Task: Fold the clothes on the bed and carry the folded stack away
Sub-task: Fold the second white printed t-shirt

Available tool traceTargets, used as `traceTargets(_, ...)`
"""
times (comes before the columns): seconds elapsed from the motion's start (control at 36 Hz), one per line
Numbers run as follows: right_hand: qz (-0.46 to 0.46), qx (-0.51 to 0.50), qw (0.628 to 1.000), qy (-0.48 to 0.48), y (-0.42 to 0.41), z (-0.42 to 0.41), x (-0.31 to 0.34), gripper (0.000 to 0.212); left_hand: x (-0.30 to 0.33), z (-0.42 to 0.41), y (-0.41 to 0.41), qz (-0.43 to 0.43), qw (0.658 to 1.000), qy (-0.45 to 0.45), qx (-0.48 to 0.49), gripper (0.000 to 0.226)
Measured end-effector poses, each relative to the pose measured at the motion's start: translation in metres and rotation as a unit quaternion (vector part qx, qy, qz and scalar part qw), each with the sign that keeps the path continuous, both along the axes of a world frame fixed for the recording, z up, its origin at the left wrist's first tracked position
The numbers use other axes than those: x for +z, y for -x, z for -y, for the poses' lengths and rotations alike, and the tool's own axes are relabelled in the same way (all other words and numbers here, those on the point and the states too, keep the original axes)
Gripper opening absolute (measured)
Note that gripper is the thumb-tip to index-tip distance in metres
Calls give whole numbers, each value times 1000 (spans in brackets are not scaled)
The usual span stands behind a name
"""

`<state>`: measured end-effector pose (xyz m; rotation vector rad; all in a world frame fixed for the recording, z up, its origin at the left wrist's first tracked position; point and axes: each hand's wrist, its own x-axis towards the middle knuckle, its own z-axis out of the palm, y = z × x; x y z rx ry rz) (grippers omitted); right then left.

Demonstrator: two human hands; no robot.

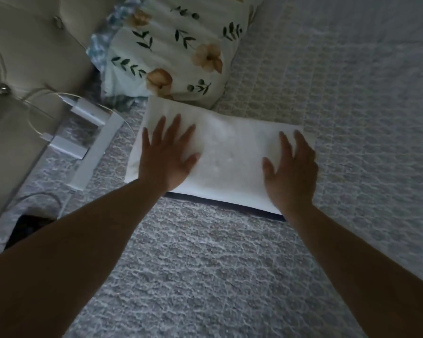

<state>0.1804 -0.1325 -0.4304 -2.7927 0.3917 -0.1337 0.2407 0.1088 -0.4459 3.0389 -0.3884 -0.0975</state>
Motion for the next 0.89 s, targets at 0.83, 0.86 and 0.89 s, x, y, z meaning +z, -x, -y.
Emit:
traceTargets(0.83,-186,132,973,-25,157,55,-18,64,8,133,190,-155,980,-92,-87,66)
traceTargets(0.86,-200,111,973,-24,171,66,-16,63,11,146,201,-161,978,-91,-99,66)
traceTargets(0.89,-207,90,974,-28,183,76,-14,62,13,159,213,-165,976,-89,-111,67)
